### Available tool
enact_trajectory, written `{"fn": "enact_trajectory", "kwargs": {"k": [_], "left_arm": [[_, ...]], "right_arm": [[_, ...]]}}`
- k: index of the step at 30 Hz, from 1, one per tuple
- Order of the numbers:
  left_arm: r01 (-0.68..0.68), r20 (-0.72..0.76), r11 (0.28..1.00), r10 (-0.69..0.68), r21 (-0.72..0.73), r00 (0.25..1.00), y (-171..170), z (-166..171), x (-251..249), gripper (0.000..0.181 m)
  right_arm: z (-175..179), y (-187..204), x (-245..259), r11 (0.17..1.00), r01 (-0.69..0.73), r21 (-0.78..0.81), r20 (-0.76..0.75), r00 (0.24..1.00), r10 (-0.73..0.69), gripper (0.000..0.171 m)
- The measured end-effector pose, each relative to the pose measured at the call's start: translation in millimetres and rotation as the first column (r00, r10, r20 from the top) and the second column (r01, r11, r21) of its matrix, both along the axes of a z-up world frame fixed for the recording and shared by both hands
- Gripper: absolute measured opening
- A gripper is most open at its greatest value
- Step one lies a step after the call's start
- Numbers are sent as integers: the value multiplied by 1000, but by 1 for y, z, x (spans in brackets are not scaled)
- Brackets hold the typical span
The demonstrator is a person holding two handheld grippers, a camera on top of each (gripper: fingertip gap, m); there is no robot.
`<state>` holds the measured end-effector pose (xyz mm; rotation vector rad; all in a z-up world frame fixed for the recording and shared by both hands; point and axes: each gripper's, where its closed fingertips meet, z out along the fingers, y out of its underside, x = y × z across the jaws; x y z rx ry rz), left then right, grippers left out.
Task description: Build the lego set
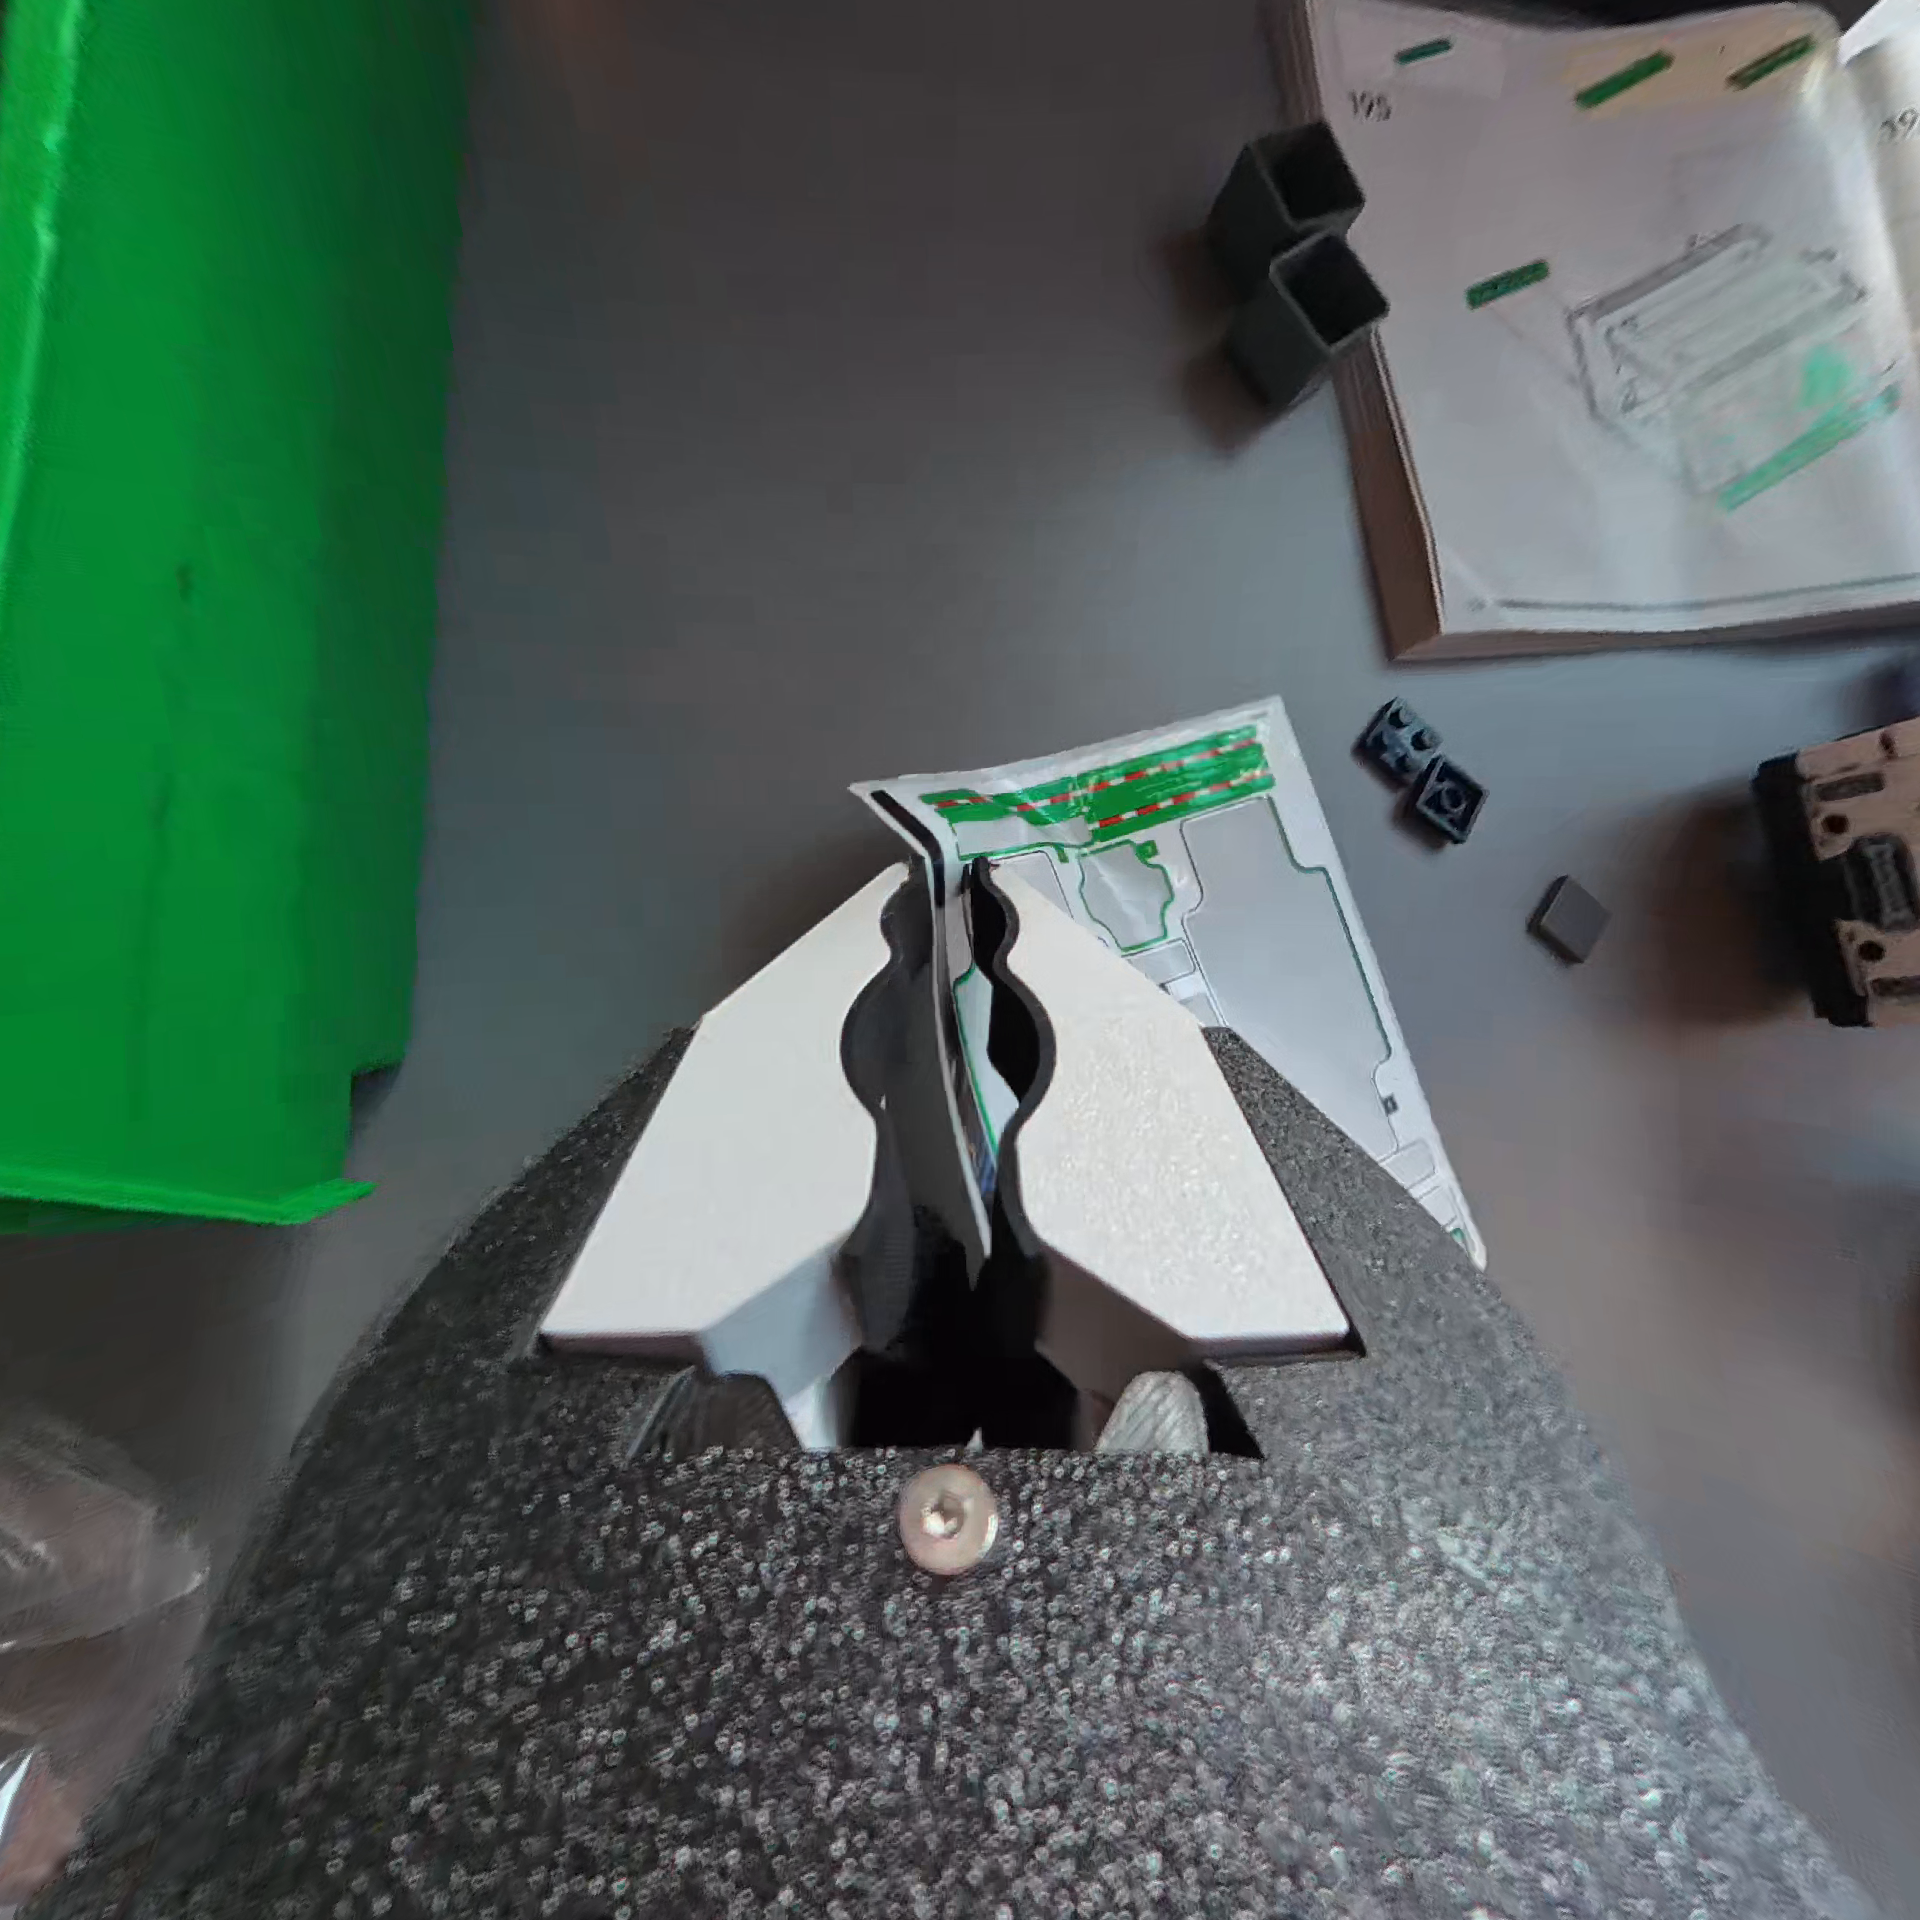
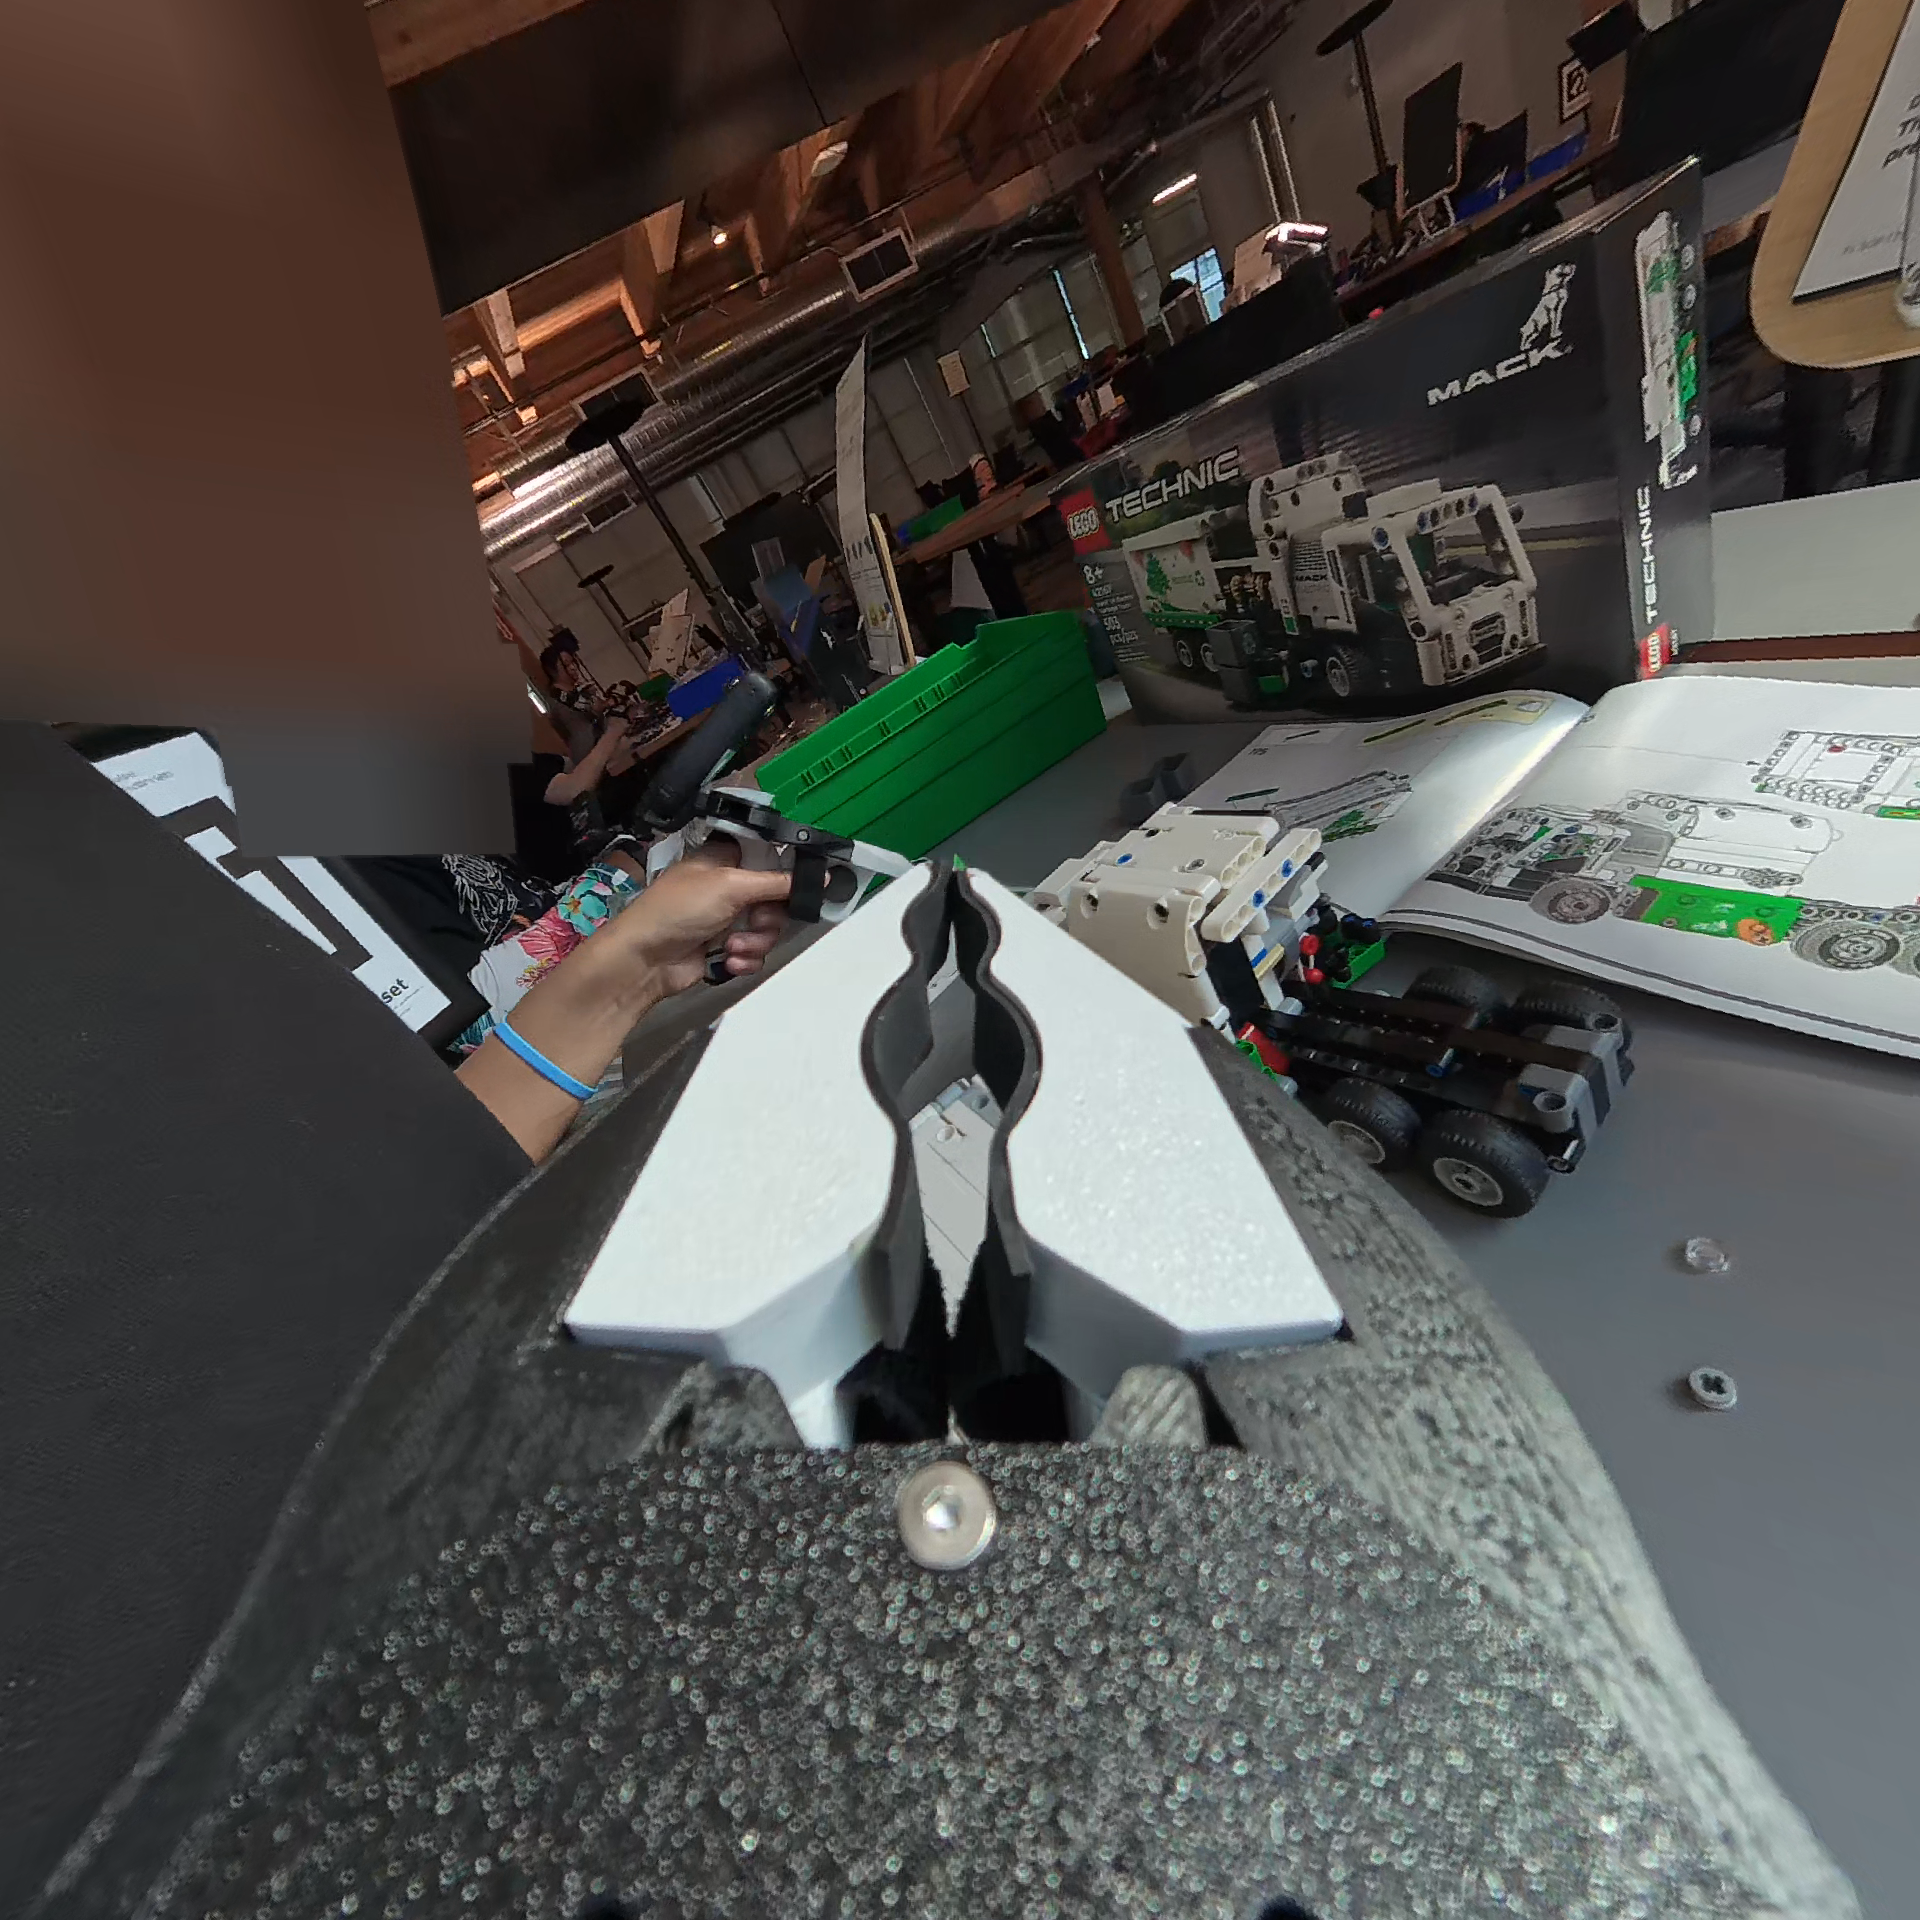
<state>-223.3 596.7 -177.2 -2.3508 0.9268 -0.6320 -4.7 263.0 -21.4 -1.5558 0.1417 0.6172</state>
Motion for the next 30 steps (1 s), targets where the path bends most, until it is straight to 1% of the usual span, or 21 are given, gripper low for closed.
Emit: {"fn": "enact_trajectory", "kwargs": {"k": [6,11,14,19,22,26,30], "left_arm": [[21,-5,1000,-21,23,1000,-17,-1,-6,14],[49,2,990,-49,133,999,-18,16,-2,23],[52,39,982,-60,181,997,-15,30,1,24],[113,204,963,-164,243,965,-26,59,20,24],[148,253,946,-224,289,941,-35,72,28,23],[204,262,911,-308,357,915,-51,85,36,22],[267,194,855,-382,444,904,-67,91,38,22]], "right_arm": [[2,20,16,1000,-26,9,-27,999,26,0],[-3,39,18,998,-65,-2,-47,997,65,0],[-7,43,18,998,-68,-11,-50,996,68,0],[-8,40,20,999,-48,-16,-50,998,47,0],[-7,36,21,999,-29,-13,-47,998,29,0],[-4,31,22,1000,-12,-9,-42,999,12,0],[0,27,19,1000,-7,-2,-31,1000,7,0]]}}
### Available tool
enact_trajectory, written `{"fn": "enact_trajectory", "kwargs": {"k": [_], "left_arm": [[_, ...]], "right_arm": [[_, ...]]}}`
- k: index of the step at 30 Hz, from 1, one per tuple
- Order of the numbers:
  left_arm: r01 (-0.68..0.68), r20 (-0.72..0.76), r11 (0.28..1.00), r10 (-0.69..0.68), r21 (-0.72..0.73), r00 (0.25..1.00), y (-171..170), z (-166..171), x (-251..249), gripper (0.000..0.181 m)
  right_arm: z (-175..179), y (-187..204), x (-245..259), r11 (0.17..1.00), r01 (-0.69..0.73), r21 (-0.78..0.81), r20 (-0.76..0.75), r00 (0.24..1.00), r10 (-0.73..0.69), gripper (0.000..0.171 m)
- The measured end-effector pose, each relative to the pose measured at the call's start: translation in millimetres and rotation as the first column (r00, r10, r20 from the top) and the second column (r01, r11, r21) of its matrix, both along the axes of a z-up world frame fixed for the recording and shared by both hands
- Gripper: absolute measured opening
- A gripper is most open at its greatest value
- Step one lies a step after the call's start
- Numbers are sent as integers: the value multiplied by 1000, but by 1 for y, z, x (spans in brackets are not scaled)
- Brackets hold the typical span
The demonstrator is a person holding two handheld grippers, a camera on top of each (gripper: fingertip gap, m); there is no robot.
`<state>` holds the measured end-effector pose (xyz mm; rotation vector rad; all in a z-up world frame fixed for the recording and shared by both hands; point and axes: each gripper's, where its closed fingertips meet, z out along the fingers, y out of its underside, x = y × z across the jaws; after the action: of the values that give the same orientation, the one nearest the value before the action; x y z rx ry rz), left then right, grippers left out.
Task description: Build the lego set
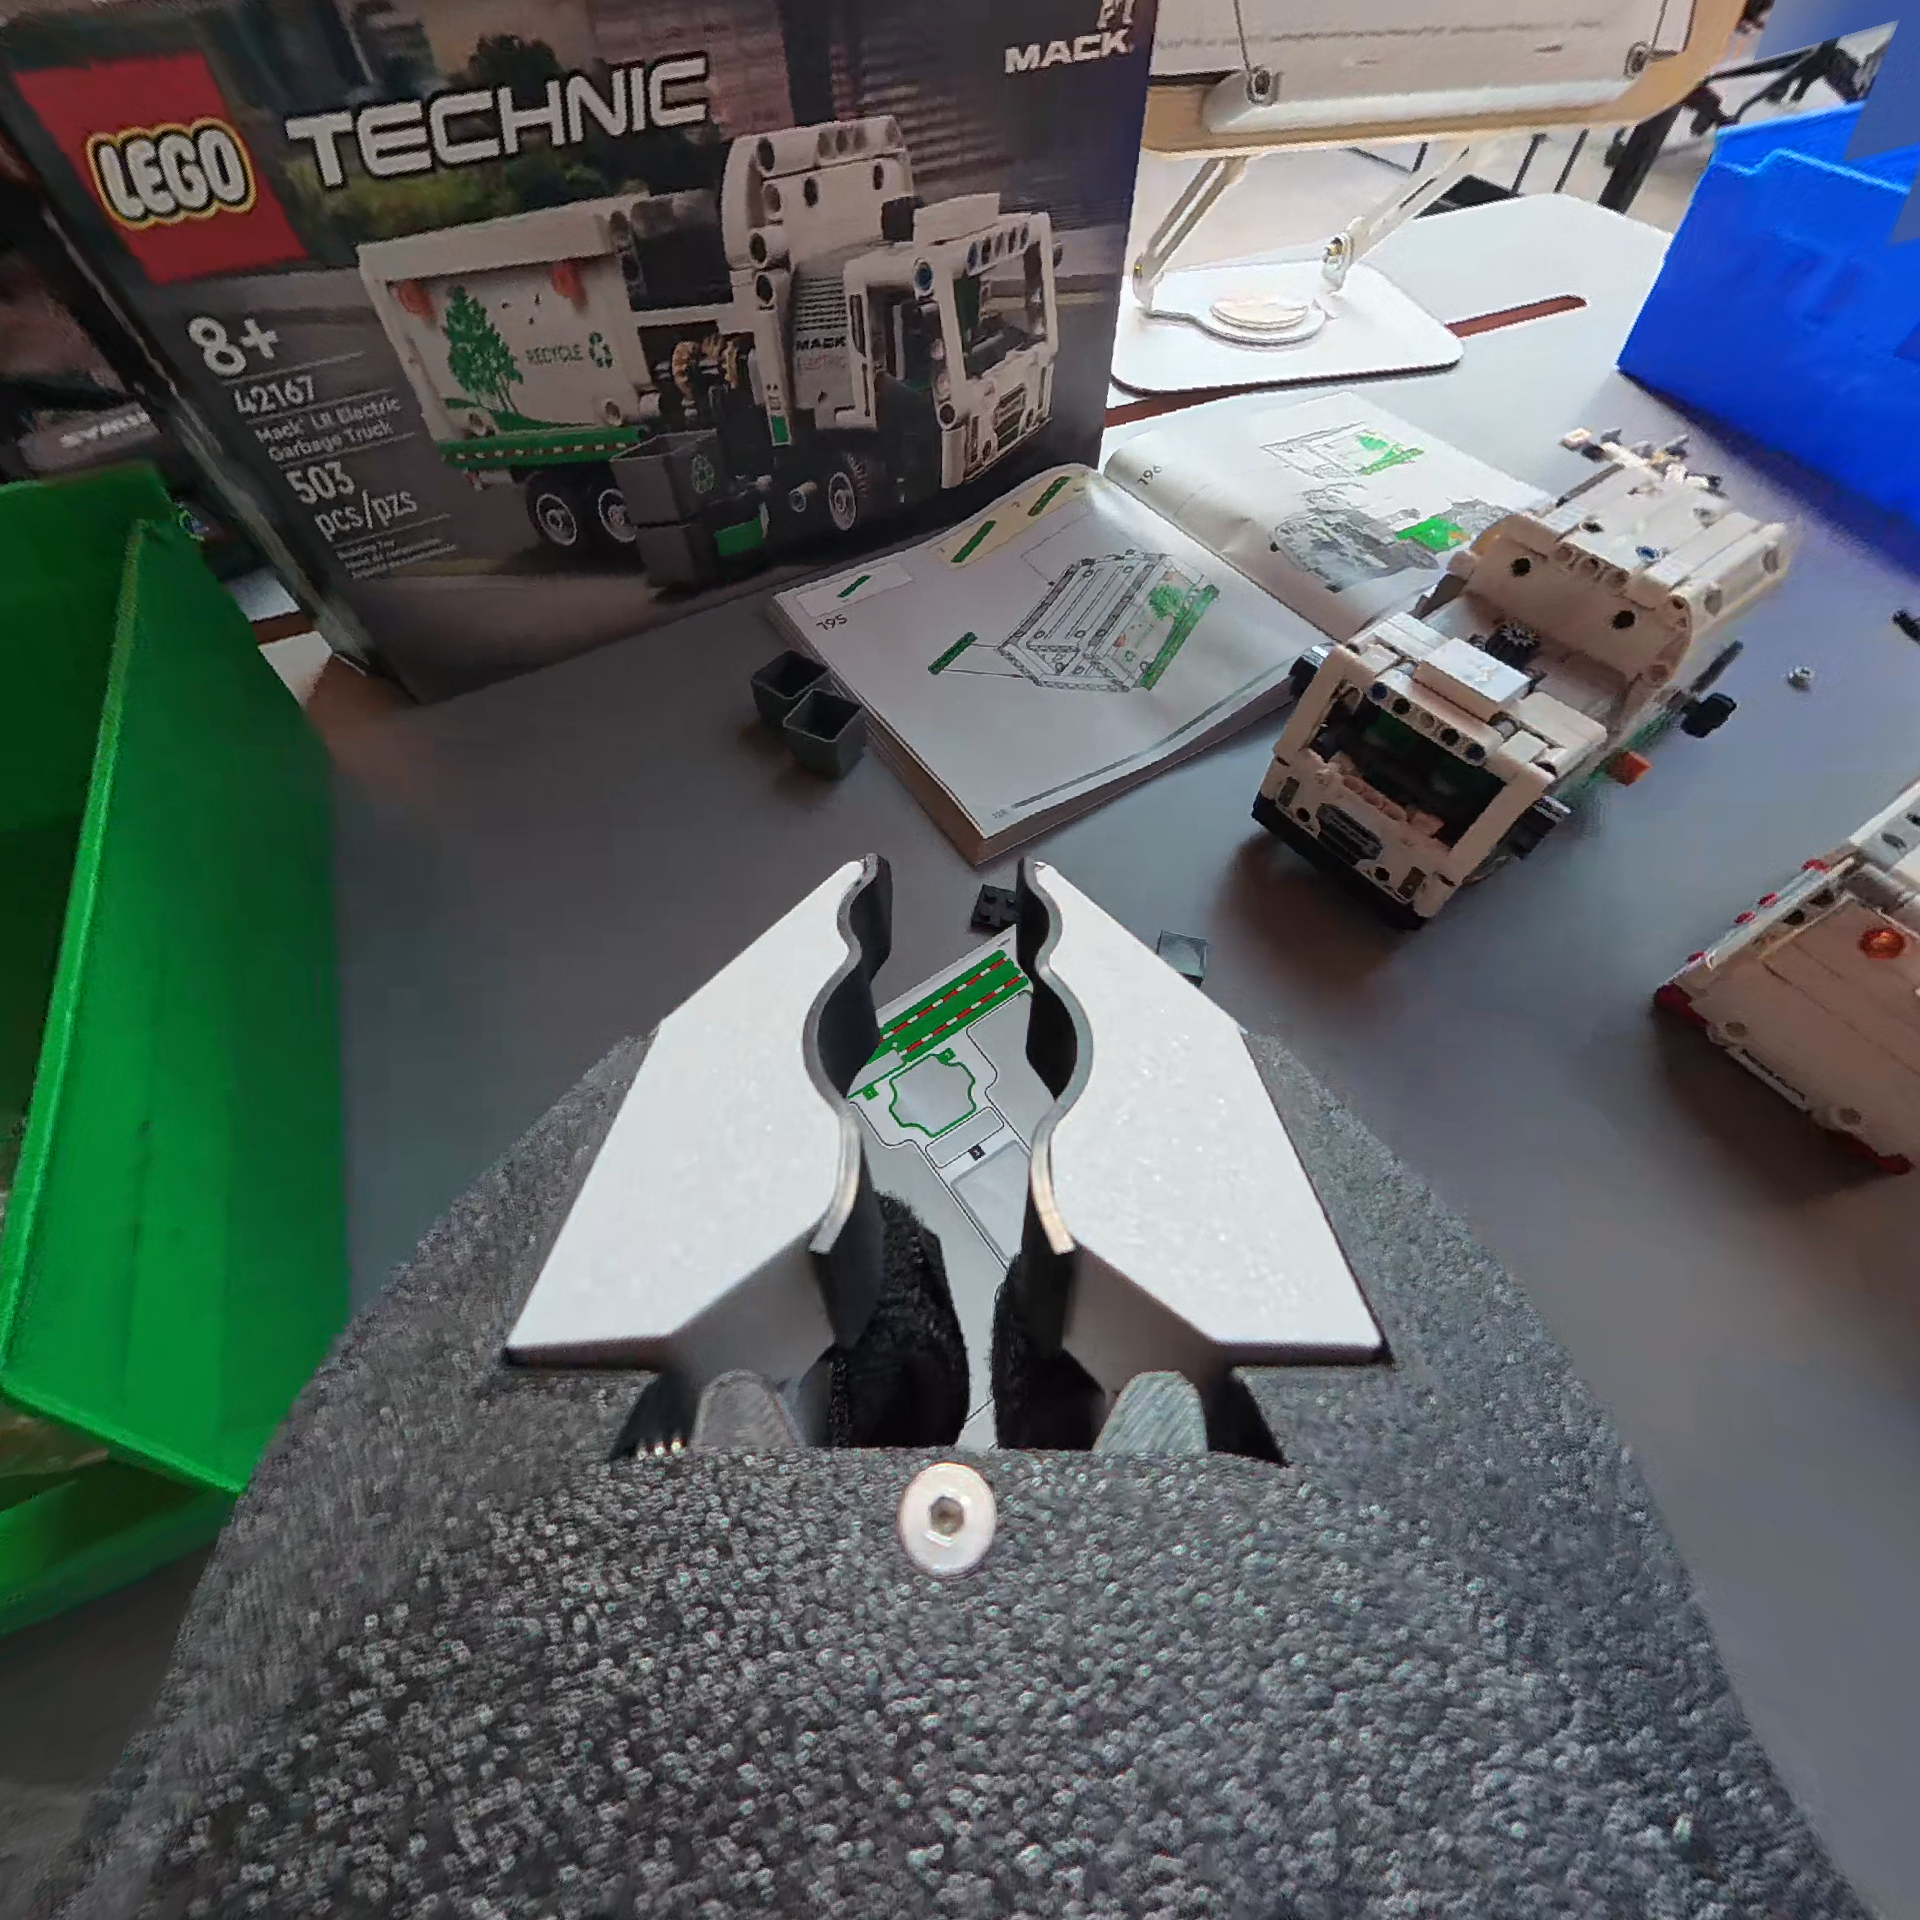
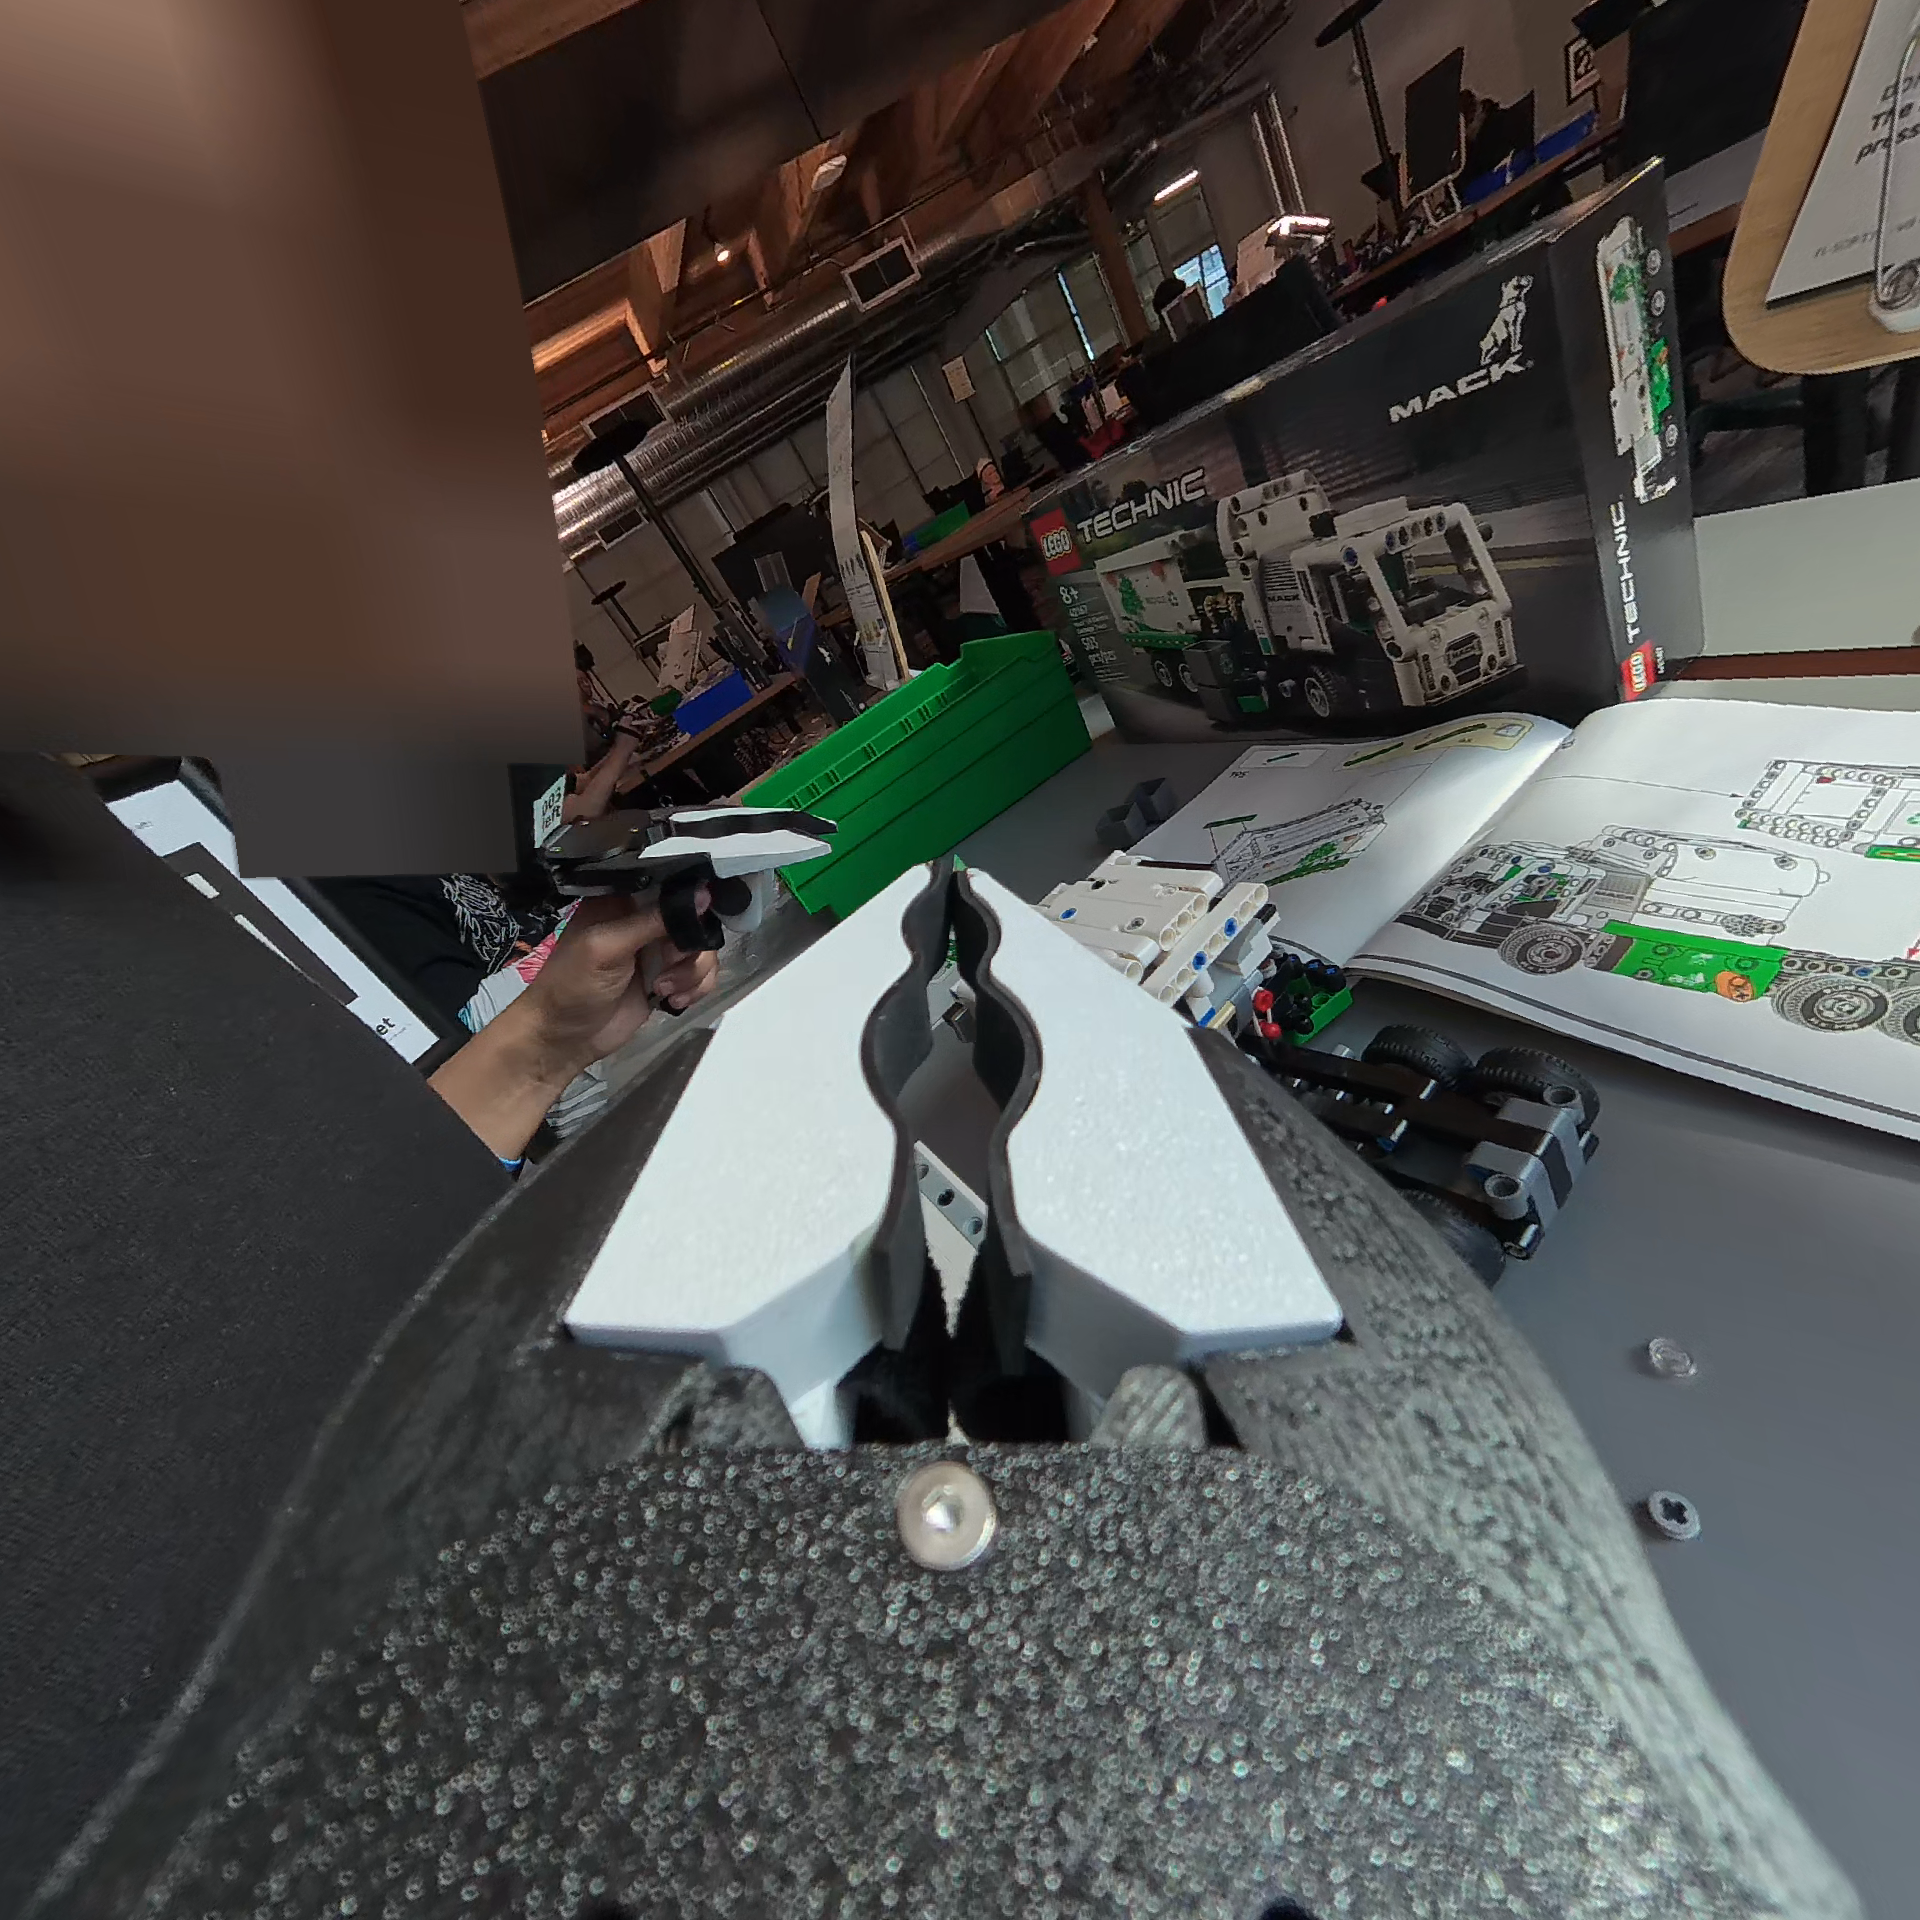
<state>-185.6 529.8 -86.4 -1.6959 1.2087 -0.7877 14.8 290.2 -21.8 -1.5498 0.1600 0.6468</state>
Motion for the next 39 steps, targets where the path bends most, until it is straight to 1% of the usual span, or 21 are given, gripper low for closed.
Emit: {"fn": "enact_trajectory", "kwargs": {"k": [4,10,13,16,20,23,27,29,32,35,37,39], "left_arm": [[29,-41,996,-26,87,999,-15,3,-1,22],[86,-29,988,-83,127,996,-41,10,-1,23],[94,-27,984,-91,150,995,-49,8,-3,25],[104,28,987,-108,124,994,-62,8,1,28],[149,169,989,-147,4,975,-88,12,16,28],[175,207,981,-154,-85,966,-102,5,29,28],[205,256,972,-171,-113,952,-114,-3,46,28],[214,280,970,-175,-117,944,-120,-6,54,28],[216,278,973,-186,-83,943,-128,-13,65,28],[224,287,974,-205,-37,936,-136,-15,72,28],[252,284,968,-236,-21,929,-142,-17,74,29],[263,305,965,-253,8,918,-143,-13,75,28]], "right_arm": [[6,-4,-8,1000,0,14,23,1000,-1,0],[13,-17,-22,999,7,36,50,999,-9,0],[12,-25,-26,999,15,40,49,999,-17,0],[6,-30,-27,999,25,38,53,998,-27,0],[-4,-29,-14,997,70,37,52,996,-72,0],[-13,-26,1,993,111,33,73,991,-113,0],[-24,-24,23,985,172,29,106,979,-174,0],[-27,-24,33,979,202,33,127,971,-205,0],[-30,-26,44,969,241,52,153,957,-246,0],[-30,-26,52,962,259,87,112,957,-268,0],[-34,-24,55,966,250,65,71,965,-254,0],[-35,-23,54,969,237,63,80,967,-242,0]]}}
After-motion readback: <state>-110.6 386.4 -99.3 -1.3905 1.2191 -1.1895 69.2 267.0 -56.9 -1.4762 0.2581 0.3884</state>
